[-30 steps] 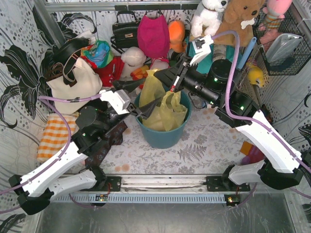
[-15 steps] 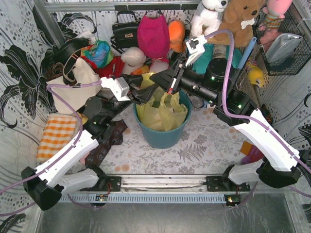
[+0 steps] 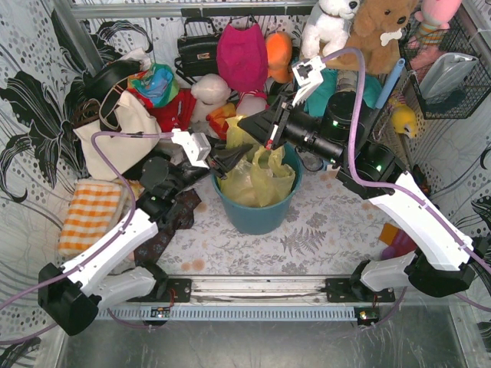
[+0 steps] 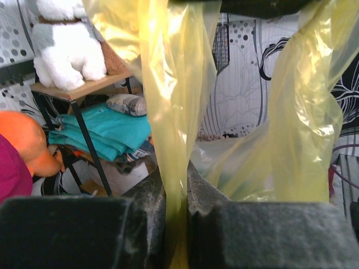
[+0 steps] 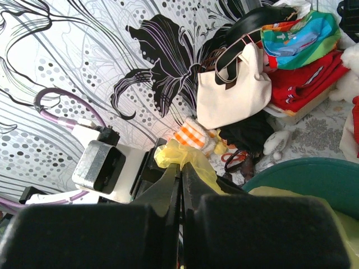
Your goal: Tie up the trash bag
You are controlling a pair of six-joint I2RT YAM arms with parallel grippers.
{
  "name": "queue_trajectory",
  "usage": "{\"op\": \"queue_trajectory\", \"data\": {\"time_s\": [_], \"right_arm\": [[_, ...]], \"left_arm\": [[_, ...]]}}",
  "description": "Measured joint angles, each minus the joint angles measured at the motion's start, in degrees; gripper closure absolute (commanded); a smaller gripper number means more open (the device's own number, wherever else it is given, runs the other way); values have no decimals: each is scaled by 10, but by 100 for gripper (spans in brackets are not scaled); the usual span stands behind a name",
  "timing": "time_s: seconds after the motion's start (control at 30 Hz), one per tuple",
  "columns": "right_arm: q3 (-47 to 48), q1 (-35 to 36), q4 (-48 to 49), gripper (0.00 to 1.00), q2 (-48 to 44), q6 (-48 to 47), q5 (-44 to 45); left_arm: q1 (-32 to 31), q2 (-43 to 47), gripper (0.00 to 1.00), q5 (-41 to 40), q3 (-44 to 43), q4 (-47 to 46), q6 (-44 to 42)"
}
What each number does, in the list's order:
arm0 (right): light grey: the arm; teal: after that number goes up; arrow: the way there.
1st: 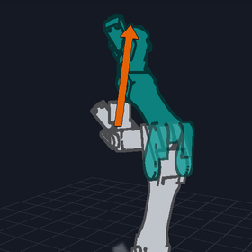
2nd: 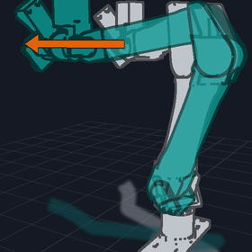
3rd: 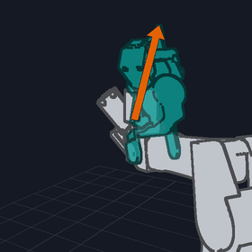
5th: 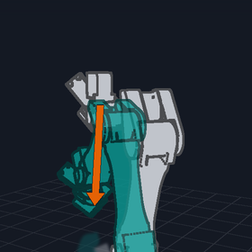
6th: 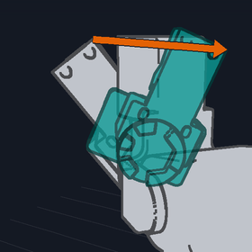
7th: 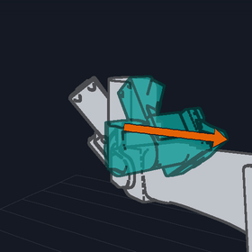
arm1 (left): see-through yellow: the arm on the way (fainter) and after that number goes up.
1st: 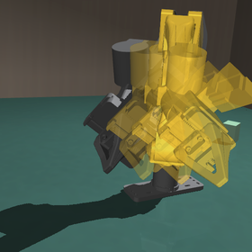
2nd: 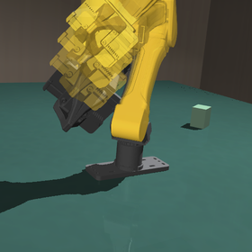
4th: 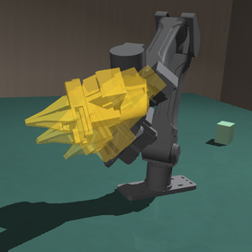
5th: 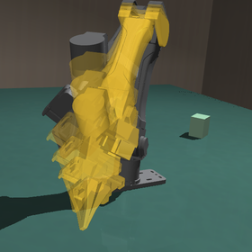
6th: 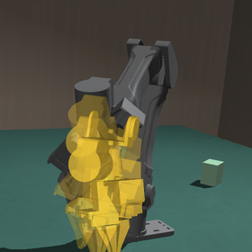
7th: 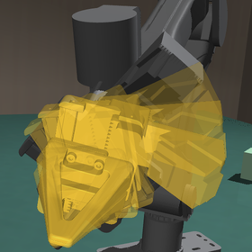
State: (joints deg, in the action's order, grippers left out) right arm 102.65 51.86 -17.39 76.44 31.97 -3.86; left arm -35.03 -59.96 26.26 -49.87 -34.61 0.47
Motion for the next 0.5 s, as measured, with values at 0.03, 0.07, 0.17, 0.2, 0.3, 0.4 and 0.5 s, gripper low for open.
{"op": "queue_trajectory", "data": {"time_s": [0.03, 0.07, 0.17, 0.2, 0.3, 0.4, 0.5], "right_arm": [[0, 0, -1, 100, 0, -1, 0], [0, 0, -2, 100, 0, -2, 2], [0, 0, -5, 100, 0, -2, 5], [0, 0, -6, 100, 0, -3, 5], [0, 0, -6, 100, 0, -3, 4], [2, 0, -6, 100, 0, -5, -9], [14, 0, -6, 100, 7, -6, -34]], "left_arm": [[0, 3, 86, 3, 5, 2, 1], [1, 5, 89, 4, 9, 3, 2], [2, 14, 77, 9, 20, 4, 7], [2, 17, 69, 11, 21, 4, 9], [2, 21, 44, 20, 21, 3, 15], [2, 22, 26, 30, 21, -5, 23], [2, 21, 19, 41, 20, -13, 28]]}}
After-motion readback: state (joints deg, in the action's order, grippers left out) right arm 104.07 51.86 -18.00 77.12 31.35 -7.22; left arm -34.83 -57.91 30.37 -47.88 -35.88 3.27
